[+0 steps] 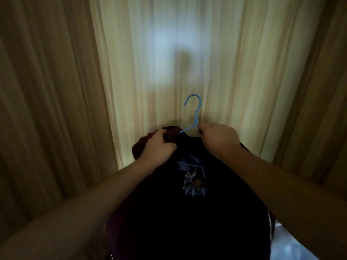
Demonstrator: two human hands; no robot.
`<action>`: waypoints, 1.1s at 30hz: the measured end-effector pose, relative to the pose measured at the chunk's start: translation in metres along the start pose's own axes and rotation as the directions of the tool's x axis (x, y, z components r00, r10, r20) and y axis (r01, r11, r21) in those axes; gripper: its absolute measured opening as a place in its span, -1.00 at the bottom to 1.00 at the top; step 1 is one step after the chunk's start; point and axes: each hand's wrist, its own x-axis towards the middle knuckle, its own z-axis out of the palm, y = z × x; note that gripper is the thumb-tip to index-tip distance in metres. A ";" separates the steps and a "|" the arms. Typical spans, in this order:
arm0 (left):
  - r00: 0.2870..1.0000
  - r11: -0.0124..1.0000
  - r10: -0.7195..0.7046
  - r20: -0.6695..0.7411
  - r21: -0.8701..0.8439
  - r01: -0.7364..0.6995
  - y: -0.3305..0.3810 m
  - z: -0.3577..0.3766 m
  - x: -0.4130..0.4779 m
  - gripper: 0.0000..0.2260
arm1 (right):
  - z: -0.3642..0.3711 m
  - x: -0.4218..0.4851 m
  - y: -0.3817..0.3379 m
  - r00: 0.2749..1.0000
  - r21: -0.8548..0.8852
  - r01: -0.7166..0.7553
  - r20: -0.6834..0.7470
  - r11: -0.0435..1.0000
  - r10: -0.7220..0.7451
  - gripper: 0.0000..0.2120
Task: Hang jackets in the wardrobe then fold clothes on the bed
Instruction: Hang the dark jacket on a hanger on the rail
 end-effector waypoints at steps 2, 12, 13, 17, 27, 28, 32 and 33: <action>0.998 0.998 0.057 0.011 0.008 -0.057 -0.006 0.016 -0.012 -0.56 | 0.006 -0.011 -0.003 1.000 0.005 0.001 0.007 1.000 -0.001 -0.74; 0.842 0.627 0.457 0.287 0.568 -0.534 -0.038 -0.004 0.010 -0.52 | 0.025 -0.053 0.024 0.984 0.066 0.023 -0.178 0.998 -0.011 -0.76; 0.842 0.654 0.445 0.305 0.532 -0.538 -0.035 -0.006 0.015 -0.52 | 0.020 -0.053 0.024 0.979 0.066 0.022 -0.203 0.998 -0.008 -0.76; 0.857 0.542 0.436 0.274 0.681 -0.493 -0.016 -0.006 0.026 -0.37 | -0.012 -0.045 0.023 0.984 0.149 -0.034 -0.169 0.988 0.060 -0.70; 0.735 0.524 0.677 -0.040 0.727 -0.444 0.054 -0.106 0.036 -0.61 | -0.077 -0.011 0.036 0.948 0.635 -0.052 -0.211 0.771 0.237 -0.62; 0.732 0.537 0.678 -0.066 0.725 -0.432 0.061 -0.117 0.036 -0.61 | -0.079 -0.008 0.037 0.958 0.543 -0.091 -0.181 0.835 0.222 -0.52; 0.730 0.516 0.680 -0.067 0.751 -0.411 0.085 -0.151 0.030 -0.60 | -0.093 0.011 0.023 0.956 0.286 -0.113 -0.230 0.952 0.182 -0.47; 0.736 0.510 0.675 -0.060 0.758 -0.406 0.090 -0.159 0.029 -0.59 | -0.102 0.019 0.018 0.946 0.255 -0.105 -0.273 0.961 0.175 -0.48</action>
